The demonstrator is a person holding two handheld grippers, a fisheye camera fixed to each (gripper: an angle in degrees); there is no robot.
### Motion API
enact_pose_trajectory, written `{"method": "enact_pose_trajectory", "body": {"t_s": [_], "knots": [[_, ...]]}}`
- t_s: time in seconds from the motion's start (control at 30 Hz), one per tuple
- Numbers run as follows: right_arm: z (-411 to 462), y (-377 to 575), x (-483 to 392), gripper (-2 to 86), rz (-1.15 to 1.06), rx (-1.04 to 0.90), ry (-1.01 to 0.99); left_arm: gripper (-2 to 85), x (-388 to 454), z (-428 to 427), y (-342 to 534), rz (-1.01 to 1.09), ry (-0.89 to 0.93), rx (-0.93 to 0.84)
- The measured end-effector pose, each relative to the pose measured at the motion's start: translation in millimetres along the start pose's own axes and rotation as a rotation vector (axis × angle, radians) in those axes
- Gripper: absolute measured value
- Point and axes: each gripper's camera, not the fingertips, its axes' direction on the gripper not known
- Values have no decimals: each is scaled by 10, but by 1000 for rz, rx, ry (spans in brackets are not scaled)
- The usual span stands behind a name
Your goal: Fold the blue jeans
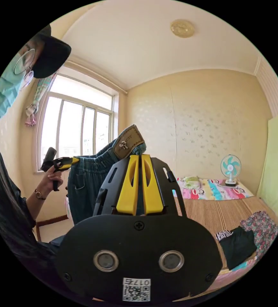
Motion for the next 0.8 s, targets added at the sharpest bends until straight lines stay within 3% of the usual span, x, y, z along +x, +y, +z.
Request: {"method": "enact_pose_trajectory", "body": {"t_s": [0.17, 0.4, 0.67, 0.8], "knots": [[-334, -1285, -286, 19, -158, 167, -11, 49, 967, -521, -1173, 218, -5, 148], [-293, -2387, -525, 19, -291, 194, 180, 39, 1506, -632, -2024, 238, -39, 242], [559, -1945, 105, 21, -240, 81, 271, 39, 812, 263, -1955, 119, -142, 336], [1853, -1674, 1017, 26, -201, -72, 418, 38, 147, 1360, -2301, 96, -328, 254]]}}
